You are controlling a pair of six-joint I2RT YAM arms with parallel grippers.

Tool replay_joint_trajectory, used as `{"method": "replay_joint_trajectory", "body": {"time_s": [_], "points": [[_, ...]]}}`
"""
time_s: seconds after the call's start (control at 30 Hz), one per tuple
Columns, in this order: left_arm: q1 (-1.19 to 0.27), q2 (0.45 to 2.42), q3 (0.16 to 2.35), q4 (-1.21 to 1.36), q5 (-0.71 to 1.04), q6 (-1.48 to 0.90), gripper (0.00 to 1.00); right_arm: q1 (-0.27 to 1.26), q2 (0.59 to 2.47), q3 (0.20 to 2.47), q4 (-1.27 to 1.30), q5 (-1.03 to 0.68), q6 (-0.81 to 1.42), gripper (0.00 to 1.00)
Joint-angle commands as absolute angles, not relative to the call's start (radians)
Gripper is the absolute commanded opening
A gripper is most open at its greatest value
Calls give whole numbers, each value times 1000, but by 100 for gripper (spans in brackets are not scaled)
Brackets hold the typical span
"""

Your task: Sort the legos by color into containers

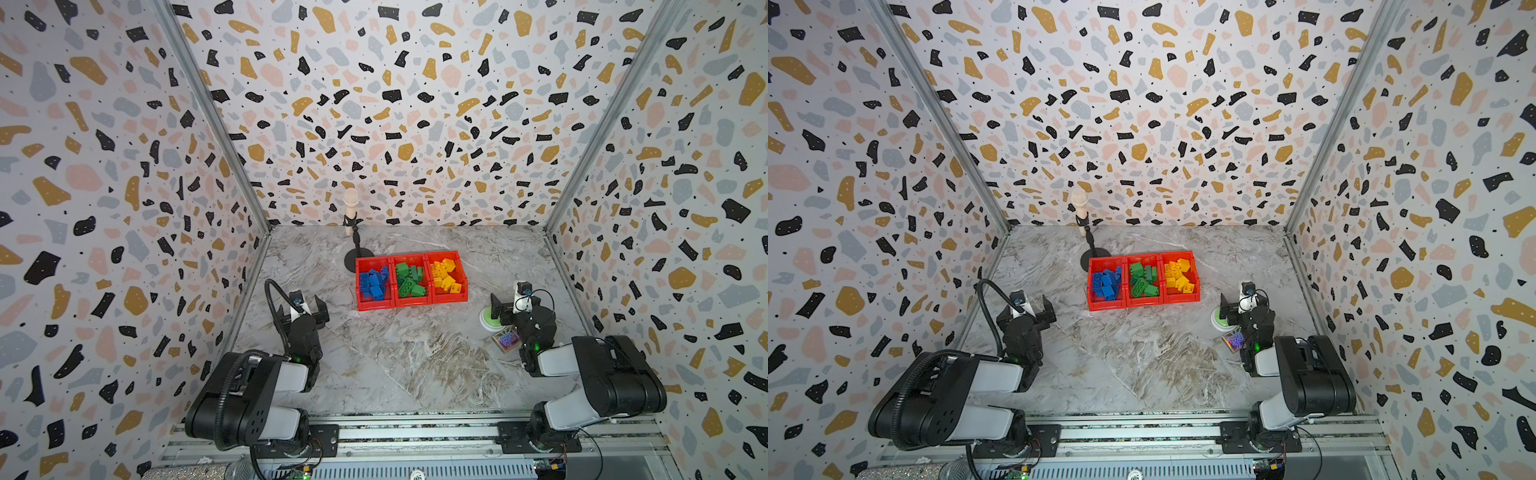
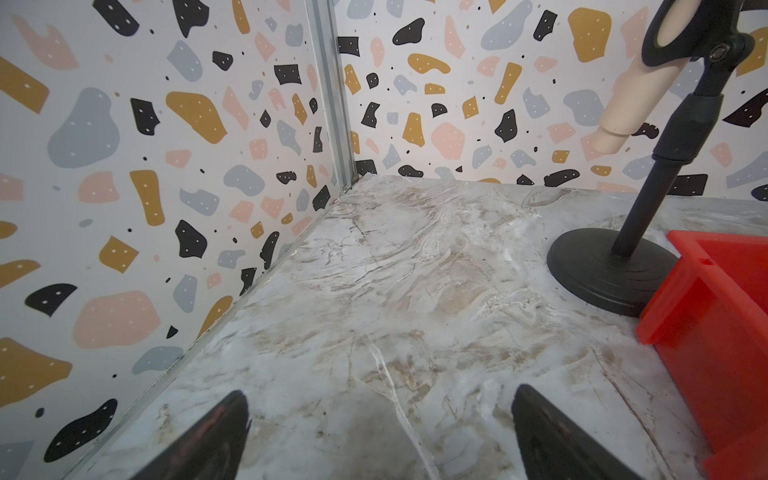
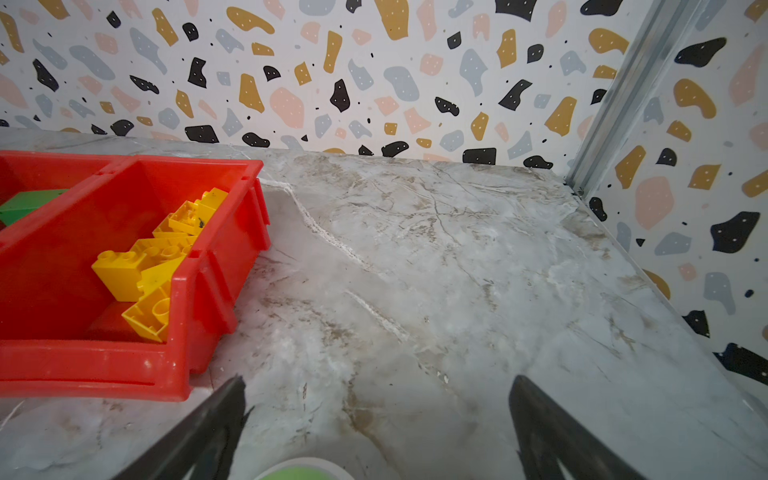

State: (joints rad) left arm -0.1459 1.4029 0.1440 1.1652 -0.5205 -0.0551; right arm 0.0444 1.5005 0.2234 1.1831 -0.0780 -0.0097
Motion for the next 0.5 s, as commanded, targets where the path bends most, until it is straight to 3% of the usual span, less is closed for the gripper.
{"method": "replay_joint_trajectory", "body": {"time_s": [0.0,0.47], "points": [[-141,1391,153,1215,-520,-54,100,49,1487,223,1208,-69,-23,99],[-141,1391,153,1213,-520,-53,100,47,1488,226,1203,-69,-24,99]]}}
